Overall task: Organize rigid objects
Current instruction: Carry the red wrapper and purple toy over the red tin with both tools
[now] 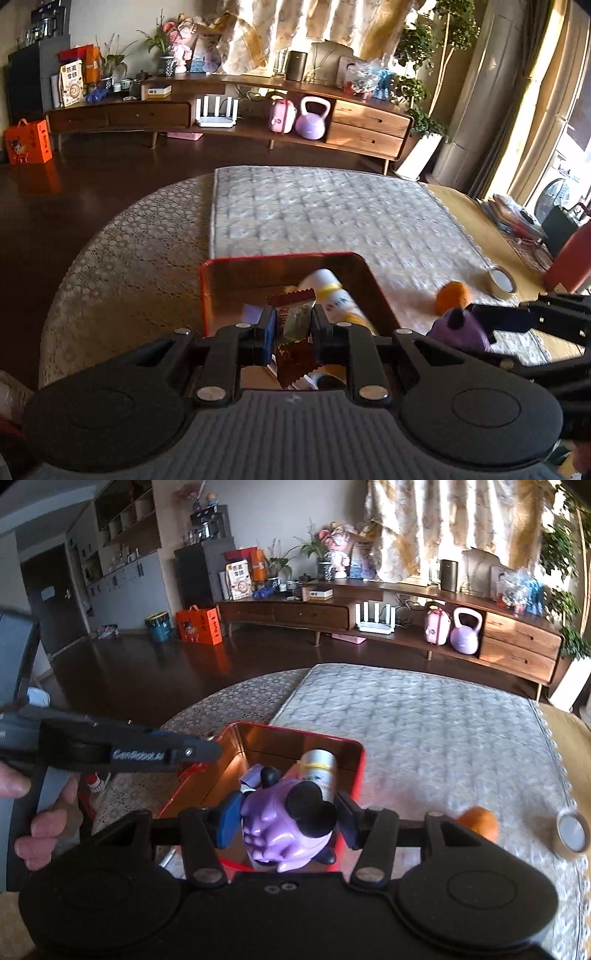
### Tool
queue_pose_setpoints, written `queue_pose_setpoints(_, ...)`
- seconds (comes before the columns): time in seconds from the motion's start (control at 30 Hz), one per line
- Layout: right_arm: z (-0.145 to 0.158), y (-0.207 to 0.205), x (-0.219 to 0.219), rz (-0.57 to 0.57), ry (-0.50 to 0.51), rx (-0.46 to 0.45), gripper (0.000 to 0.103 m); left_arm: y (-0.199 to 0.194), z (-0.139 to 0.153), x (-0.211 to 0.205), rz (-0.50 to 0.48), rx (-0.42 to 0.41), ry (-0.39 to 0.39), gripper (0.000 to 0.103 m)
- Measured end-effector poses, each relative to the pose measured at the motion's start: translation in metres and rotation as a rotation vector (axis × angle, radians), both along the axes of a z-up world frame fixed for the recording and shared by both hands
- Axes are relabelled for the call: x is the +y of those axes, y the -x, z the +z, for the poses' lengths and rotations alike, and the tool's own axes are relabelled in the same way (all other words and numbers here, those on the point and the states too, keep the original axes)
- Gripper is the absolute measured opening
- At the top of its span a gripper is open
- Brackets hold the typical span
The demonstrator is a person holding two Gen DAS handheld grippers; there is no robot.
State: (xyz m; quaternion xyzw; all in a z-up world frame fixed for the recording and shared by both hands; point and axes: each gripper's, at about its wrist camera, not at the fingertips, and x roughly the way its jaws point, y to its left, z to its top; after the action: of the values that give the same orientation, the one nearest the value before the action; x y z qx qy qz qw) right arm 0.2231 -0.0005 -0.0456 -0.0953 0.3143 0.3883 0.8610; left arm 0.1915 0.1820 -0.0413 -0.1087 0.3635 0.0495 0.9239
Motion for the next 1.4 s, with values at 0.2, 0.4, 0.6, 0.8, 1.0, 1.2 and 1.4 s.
queue_pose_setpoints(0.2, -0.015, -0.016, 0.033, 0.005, 0.038, 0.009, 0.053, -0.024, -0.007, 0.021, 0.006, 0.013, 0.001, 0.019)
queue_pose_setpoints(0.4, -0.035, -0.028, 0.062, 0.042, 0.105, 0.009, 0.053, -0.045, -0.022, 0.028, 0.002, 0.039, 0.000, 0.019)
queue_pose_setpoints(0.6, -0.050, -0.038, 0.077, 0.040, 0.134, 0.007, 0.052, -0.066, -0.040, 0.029, -0.007, 0.070, -0.018, 0.019)
queue_pose_setpoints(0.8, -0.062, -0.044, 0.091, 0.055, 0.163, 0.000, 0.052, -0.080, -0.058, 0.033, -0.005, 0.093, -0.005, 0.019)
queue_pose_setpoints(1.0, -0.067, -0.049, 0.097, 0.061, 0.170, 0.005, 0.052, -0.087, -0.068, 0.032, 0.002, 0.107, -0.001, 0.019)
queue_pose_setpoints(1.2, -0.067, -0.052, 0.091, 0.049, 0.154, 0.024, 0.053, -0.093, -0.077, 0.034, 0.016, 0.137, -0.012, 0.019)
queue_pose_setpoints(1.4, -0.063, -0.052, 0.085, 0.049, 0.127, 0.046, 0.053, -0.096, -0.079, 0.033, 0.020, 0.142, -0.015, 0.020)
